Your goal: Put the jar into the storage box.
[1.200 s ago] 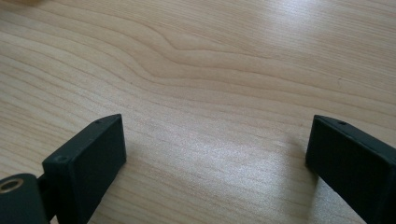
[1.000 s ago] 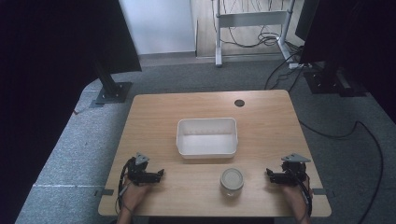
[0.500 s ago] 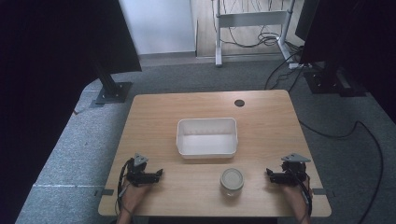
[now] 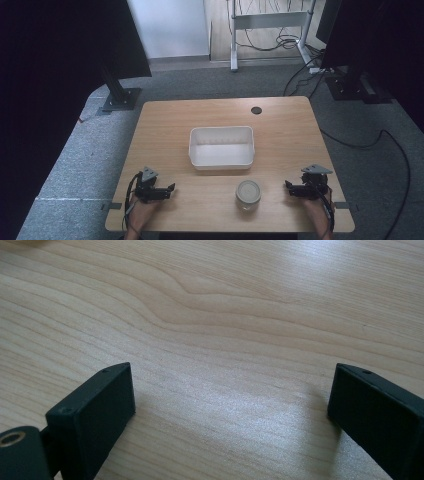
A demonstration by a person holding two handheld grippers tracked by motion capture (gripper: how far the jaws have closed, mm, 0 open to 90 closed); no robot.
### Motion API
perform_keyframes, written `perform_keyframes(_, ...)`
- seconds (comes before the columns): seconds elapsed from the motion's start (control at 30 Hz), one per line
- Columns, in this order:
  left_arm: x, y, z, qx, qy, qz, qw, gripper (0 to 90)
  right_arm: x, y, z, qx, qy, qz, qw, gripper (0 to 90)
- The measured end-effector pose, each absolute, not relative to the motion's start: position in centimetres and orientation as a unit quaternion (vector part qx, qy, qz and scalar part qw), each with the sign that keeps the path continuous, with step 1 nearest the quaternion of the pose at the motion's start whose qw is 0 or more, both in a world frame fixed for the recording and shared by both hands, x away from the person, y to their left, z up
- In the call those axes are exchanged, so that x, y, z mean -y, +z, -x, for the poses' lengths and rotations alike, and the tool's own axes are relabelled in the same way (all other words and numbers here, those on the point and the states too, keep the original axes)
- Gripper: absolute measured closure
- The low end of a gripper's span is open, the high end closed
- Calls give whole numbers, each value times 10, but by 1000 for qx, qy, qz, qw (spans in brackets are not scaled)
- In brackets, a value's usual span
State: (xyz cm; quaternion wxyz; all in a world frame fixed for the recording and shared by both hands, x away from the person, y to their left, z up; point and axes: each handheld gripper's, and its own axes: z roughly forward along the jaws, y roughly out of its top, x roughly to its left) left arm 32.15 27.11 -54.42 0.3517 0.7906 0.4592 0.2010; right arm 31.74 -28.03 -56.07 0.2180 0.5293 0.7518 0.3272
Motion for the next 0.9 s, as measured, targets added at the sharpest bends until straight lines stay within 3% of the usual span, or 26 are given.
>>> perform_keyframes(0.9,-243,-537,-310,-425,182,-800,384,62,280,-561,-317,-752,327,-529,218,44)
